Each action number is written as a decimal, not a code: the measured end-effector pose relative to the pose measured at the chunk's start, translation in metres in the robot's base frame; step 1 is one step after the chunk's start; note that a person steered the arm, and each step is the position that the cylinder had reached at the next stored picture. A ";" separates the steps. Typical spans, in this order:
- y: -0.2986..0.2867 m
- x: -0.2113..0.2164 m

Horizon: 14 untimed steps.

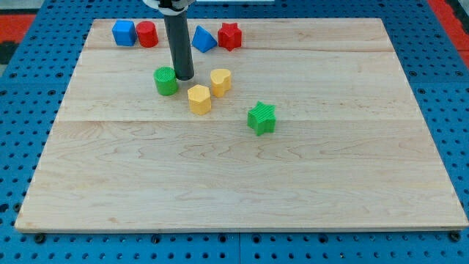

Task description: Place the yellow blocks to the bottom right of the green circle

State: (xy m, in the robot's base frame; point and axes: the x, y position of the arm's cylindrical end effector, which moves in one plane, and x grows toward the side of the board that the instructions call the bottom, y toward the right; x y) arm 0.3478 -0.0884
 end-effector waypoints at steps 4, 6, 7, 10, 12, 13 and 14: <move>-0.084 0.041; 0.072 0.078; 0.117 0.087; 0.101 0.066; 0.185 0.058; 0.192 0.033; 0.143 -0.005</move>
State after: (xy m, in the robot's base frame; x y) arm 0.3423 0.0543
